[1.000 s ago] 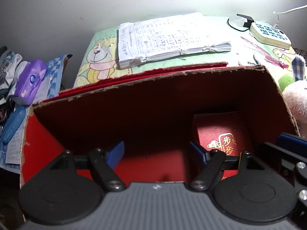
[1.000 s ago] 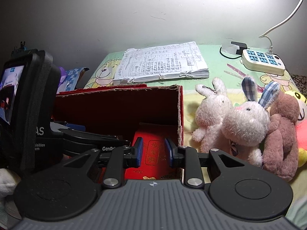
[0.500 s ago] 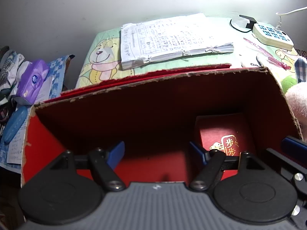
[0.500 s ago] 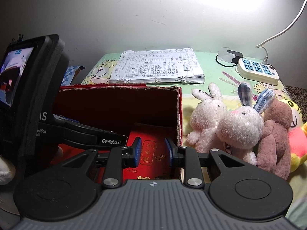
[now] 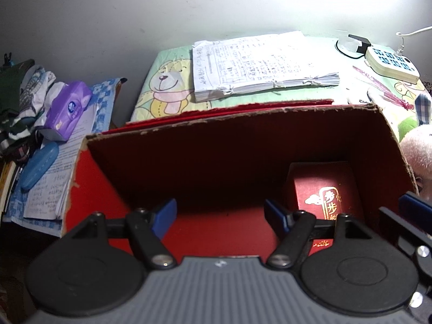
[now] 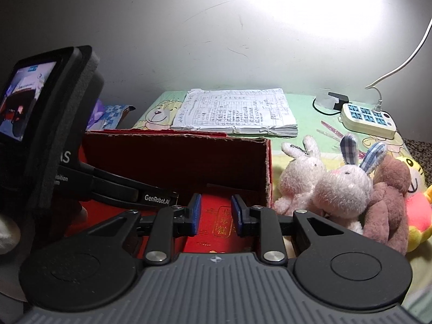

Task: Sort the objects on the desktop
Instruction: 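Withdraw both open tools up out of the cardboard box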

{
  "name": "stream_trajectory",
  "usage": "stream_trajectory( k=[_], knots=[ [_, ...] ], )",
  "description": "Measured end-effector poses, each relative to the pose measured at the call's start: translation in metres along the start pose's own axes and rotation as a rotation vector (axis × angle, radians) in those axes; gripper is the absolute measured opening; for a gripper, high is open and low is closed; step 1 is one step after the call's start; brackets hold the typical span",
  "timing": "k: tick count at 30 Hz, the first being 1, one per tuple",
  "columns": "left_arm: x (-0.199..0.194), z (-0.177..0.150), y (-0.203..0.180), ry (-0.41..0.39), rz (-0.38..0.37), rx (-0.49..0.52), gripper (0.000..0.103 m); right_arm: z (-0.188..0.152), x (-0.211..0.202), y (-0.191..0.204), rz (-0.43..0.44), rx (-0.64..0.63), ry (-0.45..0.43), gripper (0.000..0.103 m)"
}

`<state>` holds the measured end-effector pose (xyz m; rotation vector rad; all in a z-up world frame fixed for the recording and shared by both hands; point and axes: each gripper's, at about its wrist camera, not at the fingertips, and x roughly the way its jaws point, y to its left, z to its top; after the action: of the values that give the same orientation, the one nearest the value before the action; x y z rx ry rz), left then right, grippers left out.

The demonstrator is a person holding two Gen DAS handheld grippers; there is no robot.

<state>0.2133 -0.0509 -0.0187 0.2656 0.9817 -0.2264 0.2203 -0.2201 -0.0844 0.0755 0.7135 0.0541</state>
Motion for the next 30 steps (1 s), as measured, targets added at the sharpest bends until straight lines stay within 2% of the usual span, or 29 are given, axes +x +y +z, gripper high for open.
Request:
stream_trajectory(
  k=[6,12,20,30],
  knots=[
    [-0.016,-0.016,0.014,0.004,0.025,-0.022,0.074,-0.004,0.001,0.008,0.082,0.02,0.01,0.027],
    [-0.017,-0.028,0.031,0.014,0.073,-0.025,0.077,-0.011,0.01,0.012,0.138,0.078,0.067,0.027],
    [-0.024,-0.038,0.037,0.013,0.066,-0.028,0.077,-0.014,0.01,-0.002,0.21,0.212,0.093,0.027],
    [-0.048,-0.041,0.029,-0.03,0.093,-0.039,0.079,-0.009,-0.005,-0.028,0.313,0.196,0.06,0.028]
  ],
)
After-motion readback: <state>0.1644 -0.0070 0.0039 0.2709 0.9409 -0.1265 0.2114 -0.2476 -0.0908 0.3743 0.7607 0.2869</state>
